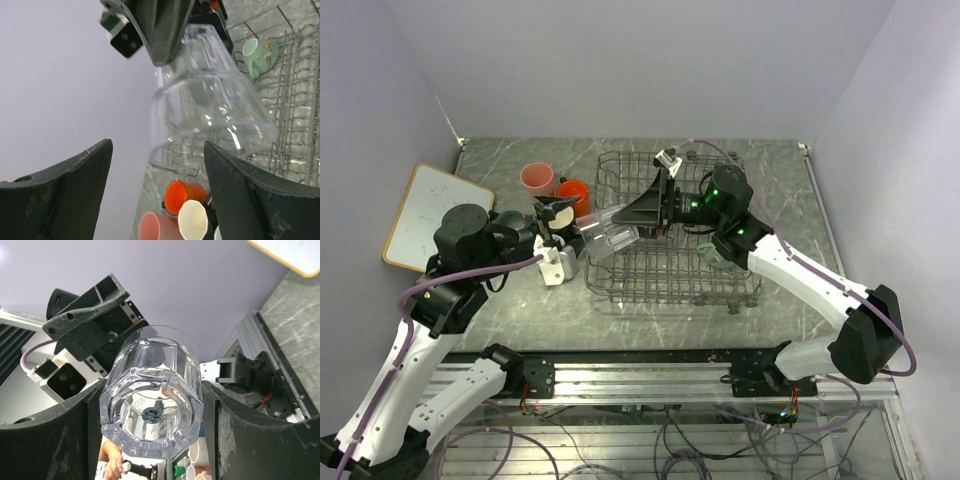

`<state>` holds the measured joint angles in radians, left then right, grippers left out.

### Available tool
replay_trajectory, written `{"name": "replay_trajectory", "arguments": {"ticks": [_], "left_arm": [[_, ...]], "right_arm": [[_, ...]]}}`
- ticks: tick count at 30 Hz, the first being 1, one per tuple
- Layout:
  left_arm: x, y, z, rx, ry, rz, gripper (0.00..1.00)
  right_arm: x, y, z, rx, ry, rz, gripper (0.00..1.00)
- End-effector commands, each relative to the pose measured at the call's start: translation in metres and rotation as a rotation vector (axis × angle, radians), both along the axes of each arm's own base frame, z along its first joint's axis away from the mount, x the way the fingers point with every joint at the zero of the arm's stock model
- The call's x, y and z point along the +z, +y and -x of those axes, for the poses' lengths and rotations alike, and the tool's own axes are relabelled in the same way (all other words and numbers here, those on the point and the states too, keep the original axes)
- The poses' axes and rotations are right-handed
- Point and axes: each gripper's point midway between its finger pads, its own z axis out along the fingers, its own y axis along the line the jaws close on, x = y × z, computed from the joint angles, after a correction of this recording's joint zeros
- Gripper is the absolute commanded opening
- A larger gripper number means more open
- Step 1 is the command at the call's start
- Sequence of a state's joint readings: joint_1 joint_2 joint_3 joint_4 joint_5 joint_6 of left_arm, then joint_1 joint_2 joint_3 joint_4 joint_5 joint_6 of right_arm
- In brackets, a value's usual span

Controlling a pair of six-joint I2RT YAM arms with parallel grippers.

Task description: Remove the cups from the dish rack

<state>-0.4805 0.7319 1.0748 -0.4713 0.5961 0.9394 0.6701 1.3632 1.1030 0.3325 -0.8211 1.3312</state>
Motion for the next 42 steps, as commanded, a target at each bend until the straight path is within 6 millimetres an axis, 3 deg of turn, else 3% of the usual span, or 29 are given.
{"name": "replay_trajectory", "arguments": {"ticks": [1, 4, 7, 9, 13, 17, 19, 21, 24, 27, 32, 37, 42], "left_arm": [[0.041, -0.006, 0.011, -0.066, -0.084, 0.053, 0.79], [0.049, -0.008, 0.016, -0.082, -0.061, 0.077, 0.61], [0.048, -0.008, 0.018, -0.089, -0.021, 0.079, 0.32], [0.041, -0.008, 0.017, -0.085, 0.006, 0.061, 0.23], [0.022, -0.003, 0.003, -0.004, 0.083, 0.046, 0.08], [0.0, 0.023, -0.048, 0.288, 0.191, 0.006, 0.07], [-0.024, 0.039, -0.08, 0.439, 0.283, -0.084, 0.07], [-0.033, 0.064, -0.104, 0.551, 0.352, -0.116, 0.07], [-0.039, 0.121, -0.144, 0.681, 0.524, -0.046, 0.07], [-0.046, 0.175, -0.182, 0.814, 0.656, -0.019, 0.07], [-0.074, 0.235, -0.218, 1.013, 0.765, -0.047, 0.07], [-0.133, 0.27, -0.244, 1.16, 0.88, -0.177, 0.07], [-0.189, 0.288, -0.267, 1.226, 1.007, -0.267, 0.07]], "right_arm": [[0.031, 0.011, 0.022, 0.086, -0.05, -0.104, 0.21], [0.031, 0.019, 0.027, 0.106, -0.049, -0.105, 0.21], [0.035, 0.026, 0.031, 0.128, -0.035, -0.129, 0.24], [0.04, 0.027, 0.031, 0.13, -0.039, -0.154, 0.3], [0.041, 0.027, 0.017, 0.086, -0.062, -0.117, 0.65], [0.01, -0.003, -0.035, -0.121, -0.04, 0.095, 0.99], [-0.005, -0.034, -0.064, -0.258, -0.049, 0.215, 1.0], [-0.026, -0.062, -0.081, -0.367, -0.056, 0.364, 1.0], [-0.05, -0.109, -0.099, -0.508, -0.074, 0.553, 1.0], [-0.072, -0.15, -0.104, -0.608, -0.086, 0.721, 1.0], [-0.109, -0.207, -0.106, -0.737, -0.05, 0.993, 1.0], [-0.138, -0.24, -0.104, -0.795, -0.014, 1.184, 1.0], [-0.146, -0.25, -0.102, -0.832, -0.011, 1.219, 1.0]]}}
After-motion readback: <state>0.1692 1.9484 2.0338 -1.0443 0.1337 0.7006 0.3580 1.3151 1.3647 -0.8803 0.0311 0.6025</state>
